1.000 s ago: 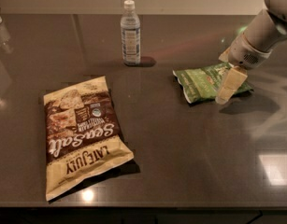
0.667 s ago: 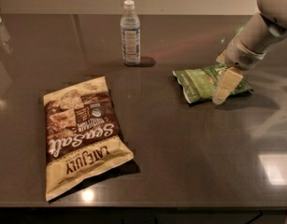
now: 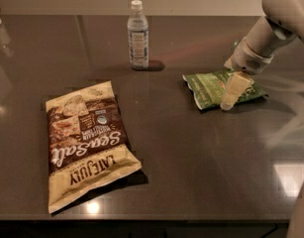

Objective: Move green jalapeno chip bag near brown chip bag

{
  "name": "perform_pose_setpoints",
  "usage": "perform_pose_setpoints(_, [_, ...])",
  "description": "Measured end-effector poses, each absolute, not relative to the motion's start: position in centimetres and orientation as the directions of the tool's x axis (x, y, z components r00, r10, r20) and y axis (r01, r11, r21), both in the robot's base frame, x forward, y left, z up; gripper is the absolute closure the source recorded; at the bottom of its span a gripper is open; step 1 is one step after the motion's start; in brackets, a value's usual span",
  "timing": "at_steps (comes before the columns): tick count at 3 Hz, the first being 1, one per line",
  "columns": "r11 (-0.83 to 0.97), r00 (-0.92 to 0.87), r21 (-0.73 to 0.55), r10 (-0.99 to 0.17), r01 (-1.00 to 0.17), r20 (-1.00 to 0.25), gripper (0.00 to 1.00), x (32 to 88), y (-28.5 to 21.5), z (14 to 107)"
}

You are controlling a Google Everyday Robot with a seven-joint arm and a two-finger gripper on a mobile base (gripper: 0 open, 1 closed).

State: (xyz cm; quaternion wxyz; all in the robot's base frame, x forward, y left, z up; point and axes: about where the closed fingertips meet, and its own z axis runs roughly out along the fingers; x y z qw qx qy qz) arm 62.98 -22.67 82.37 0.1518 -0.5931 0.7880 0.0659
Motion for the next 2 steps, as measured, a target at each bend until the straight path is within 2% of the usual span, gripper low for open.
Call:
perform_pose_setpoints(1, [0.285, -0.256, -0.05, -0.917, -0.957, -0.306, 0.28, 63.01, -22.19, 82.49])
perform_pose_setpoints(2, [0.284, -0.258, -0.042, -0.918, -0.958, -0.302, 0.51, 63.05, -22.01, 82.56])
